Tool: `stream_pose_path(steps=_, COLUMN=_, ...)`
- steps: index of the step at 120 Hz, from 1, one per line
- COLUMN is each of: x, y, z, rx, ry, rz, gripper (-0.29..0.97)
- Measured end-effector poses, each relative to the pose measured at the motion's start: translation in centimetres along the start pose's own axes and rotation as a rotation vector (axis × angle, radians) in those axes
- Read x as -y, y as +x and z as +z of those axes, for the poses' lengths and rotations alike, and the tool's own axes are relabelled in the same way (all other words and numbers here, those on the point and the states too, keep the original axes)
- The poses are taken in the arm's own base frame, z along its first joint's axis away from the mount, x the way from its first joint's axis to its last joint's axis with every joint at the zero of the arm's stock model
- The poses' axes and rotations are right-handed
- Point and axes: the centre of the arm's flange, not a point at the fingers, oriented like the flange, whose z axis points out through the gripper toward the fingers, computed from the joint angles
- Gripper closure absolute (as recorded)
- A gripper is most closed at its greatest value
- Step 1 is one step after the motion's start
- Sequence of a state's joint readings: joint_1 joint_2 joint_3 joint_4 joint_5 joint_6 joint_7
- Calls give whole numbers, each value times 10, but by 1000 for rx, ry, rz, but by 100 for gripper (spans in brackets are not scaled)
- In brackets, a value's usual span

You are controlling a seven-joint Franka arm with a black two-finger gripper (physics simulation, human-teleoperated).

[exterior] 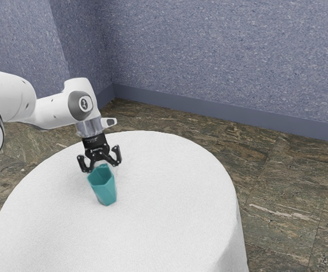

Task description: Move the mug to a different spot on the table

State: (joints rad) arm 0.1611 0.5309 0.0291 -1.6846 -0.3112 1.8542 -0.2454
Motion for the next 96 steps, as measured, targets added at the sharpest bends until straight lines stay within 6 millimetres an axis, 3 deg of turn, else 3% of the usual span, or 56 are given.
stream_pose_path(steps=34, x=-1, y=5, z=-2, rx=-40, ry=-11, rz=-6, gripper=6)
stream_pose_path(steps=74, x=-3, y=9, z=-8, rx=-84, ry=-19, rz=-4, gripper=1)
stream_pose_path(steps=96, x=-6, y=11, z=-23, rx=-124, ry=-11, rz=11, gripper=1)
